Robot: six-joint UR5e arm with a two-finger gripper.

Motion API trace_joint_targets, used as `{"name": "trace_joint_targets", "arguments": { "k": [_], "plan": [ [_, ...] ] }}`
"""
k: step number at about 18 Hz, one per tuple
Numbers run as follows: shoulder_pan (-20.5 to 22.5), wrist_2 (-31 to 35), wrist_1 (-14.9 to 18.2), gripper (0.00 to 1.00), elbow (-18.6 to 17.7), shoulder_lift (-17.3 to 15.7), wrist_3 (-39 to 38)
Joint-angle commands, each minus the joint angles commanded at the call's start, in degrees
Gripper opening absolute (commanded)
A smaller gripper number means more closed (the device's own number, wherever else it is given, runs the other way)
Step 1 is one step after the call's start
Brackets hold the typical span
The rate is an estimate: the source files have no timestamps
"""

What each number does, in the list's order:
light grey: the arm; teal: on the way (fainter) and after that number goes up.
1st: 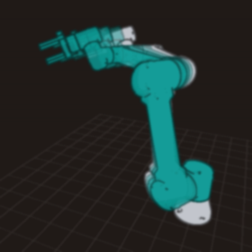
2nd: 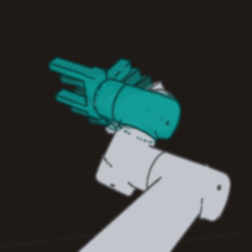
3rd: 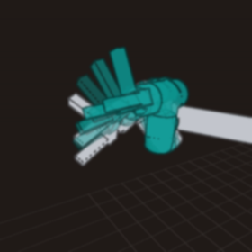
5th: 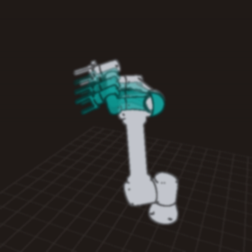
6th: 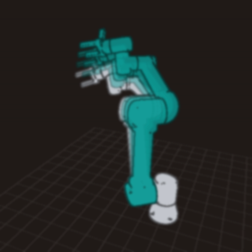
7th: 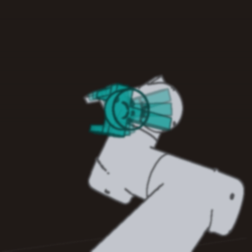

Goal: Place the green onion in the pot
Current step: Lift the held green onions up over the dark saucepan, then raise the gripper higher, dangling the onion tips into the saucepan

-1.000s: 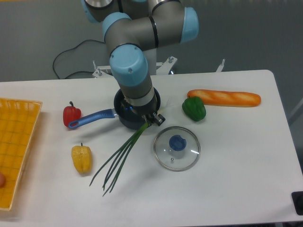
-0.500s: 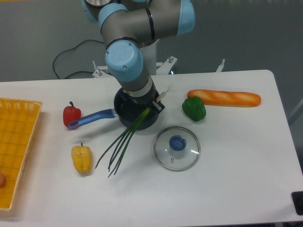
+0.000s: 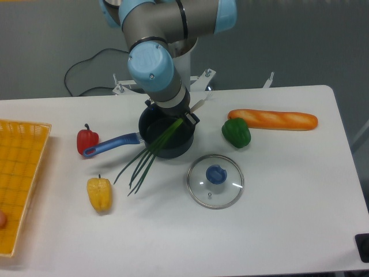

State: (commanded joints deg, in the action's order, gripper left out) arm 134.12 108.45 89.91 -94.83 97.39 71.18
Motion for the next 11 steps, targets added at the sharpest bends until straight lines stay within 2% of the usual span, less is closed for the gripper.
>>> {"name": "trace_joint_targets", "arguments": {
  "k": [8, 11],
  "plan": [
    [3.95, 0.36, 2.99, 0.10, 0.00, -2.90, 9.40],
    [5.18, 0.53, 3.08, 0.10, -0.09, -3.96, 13.01]
  ]
}}
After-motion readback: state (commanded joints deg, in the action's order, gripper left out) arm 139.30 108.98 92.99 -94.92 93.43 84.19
